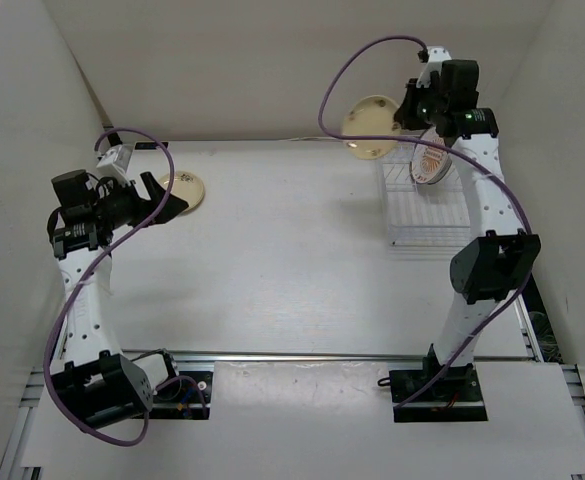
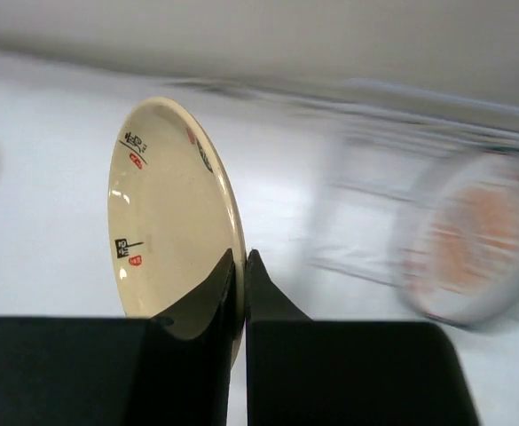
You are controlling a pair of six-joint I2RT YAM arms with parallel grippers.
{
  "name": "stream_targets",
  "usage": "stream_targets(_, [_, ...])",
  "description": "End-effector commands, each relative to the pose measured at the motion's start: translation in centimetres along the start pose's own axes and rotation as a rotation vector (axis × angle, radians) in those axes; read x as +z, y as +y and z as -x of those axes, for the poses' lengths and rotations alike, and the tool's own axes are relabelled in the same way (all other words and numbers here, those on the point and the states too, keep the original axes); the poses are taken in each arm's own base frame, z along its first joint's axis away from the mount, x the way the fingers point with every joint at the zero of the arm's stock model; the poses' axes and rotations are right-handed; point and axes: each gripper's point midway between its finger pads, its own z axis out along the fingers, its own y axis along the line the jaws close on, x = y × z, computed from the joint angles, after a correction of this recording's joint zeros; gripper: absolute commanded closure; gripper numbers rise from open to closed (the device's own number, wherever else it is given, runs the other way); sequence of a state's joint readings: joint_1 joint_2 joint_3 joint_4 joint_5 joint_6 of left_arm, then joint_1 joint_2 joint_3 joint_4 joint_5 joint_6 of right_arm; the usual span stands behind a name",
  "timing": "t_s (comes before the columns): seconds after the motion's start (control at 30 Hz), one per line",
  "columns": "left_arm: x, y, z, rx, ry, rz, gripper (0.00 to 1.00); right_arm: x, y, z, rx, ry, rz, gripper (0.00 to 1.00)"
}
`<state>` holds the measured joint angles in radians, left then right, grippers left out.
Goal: Unload the plates from the dish rack
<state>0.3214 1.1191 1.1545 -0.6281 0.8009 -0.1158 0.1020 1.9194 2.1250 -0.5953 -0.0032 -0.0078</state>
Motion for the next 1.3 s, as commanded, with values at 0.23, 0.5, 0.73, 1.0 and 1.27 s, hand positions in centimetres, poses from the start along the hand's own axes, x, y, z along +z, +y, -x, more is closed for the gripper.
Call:
stream_targets(0.23, [2.3, -1.7, -0.8, -0.166, 0.120, -0.263, 0.01, -7.9, 23.4, -6.1, 0.288, 0.343, 1.147, 1.00])
stream_targets(0.5, [4.6, -2.0, -1.1, -0.206, 0.188, -0.326, 0.01, -6.7, 29.8, -10.4, 0.250, 0.467, 1.232, 1.00])
stream_targets(0.73, [5.7, -2.5, -2.2, -0.221, 0.235, -0.350, 0.01, -6.5, 33.7, -11.6, 0.222, 0.498, 1.280, 1.00])
stream_targets(1.0, [6.7, -1.9, -2.8, -0.251, 0.261, -0.352, 0.01, -6.0, 37.0, -12.2, 0.198, 0.500, 1.302, 1.00])
stream_targets(1.27, [7.5, -3.0, -3.8, -0.259, 0.303, -0.378, 0.06, -6.4, 38.8, -12.3, 0.185, 0.497, 1.331, 1.00])
